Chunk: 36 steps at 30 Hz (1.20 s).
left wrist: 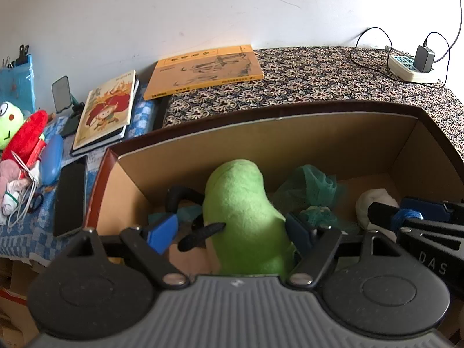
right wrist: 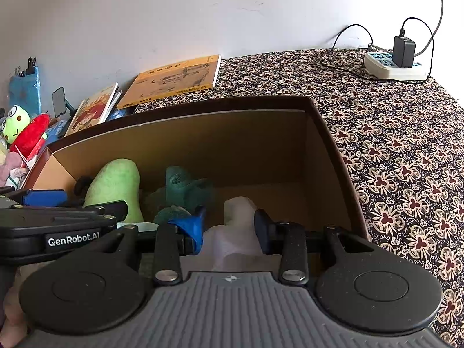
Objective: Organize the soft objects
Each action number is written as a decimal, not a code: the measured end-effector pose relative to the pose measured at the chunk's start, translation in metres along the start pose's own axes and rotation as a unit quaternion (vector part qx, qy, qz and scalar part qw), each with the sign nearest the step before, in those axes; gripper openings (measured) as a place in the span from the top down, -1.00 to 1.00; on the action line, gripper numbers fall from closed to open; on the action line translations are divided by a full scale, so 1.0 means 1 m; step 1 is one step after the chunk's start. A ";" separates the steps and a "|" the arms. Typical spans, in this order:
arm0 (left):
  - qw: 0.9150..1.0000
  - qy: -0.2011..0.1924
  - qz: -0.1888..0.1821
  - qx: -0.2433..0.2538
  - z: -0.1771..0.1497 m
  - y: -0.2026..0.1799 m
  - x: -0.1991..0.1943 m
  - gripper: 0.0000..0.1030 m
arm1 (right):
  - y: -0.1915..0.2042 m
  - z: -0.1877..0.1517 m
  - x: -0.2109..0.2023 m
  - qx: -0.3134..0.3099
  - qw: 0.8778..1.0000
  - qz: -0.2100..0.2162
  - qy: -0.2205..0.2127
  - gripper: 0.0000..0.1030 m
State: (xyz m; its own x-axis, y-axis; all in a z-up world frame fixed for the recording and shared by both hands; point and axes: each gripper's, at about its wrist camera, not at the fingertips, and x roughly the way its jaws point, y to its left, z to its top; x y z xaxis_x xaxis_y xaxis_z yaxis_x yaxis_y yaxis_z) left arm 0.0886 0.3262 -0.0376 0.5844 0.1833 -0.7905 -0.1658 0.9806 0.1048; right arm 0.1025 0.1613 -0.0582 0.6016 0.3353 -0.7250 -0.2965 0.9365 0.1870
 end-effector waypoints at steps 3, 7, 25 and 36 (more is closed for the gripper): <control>1.000 0.003 -0.003 0.003 0.000 0.000 0.001 -0.48 | 0.001 0.000 0.000 -0.001 1.000 0.000 0.001 0.60; 1.000 0.004 -0.005 0.006 0.000 0.000 0.002 -0.48 | 0.001 0.000 0.000 -0.001 1.000 0.000 0.001 0.59; 1.000 0.008 -0.012 0.018 0.001 -0.002 0.004 -0.48 | 0.004 0.000 0.001 -0.002 1.000 0.000 0.002 0.59; 1.000 0.007 -0.015 0.025 0.001 -0.002 0.004 -0.48 | 0.003 0.001 0.002 -0.002 1.000 0.001 0.003 0.59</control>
State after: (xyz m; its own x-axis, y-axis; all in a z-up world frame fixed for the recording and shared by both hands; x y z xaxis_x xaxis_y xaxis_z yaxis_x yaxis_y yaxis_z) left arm 0.0920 0.3250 -0.0405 0.5778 0.1532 -0.8017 -0.1083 0.9879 0.1107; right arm 0.1037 0.1645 -0.0584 0.5962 0.3374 -0.7285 -0.3014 0.9351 0.1865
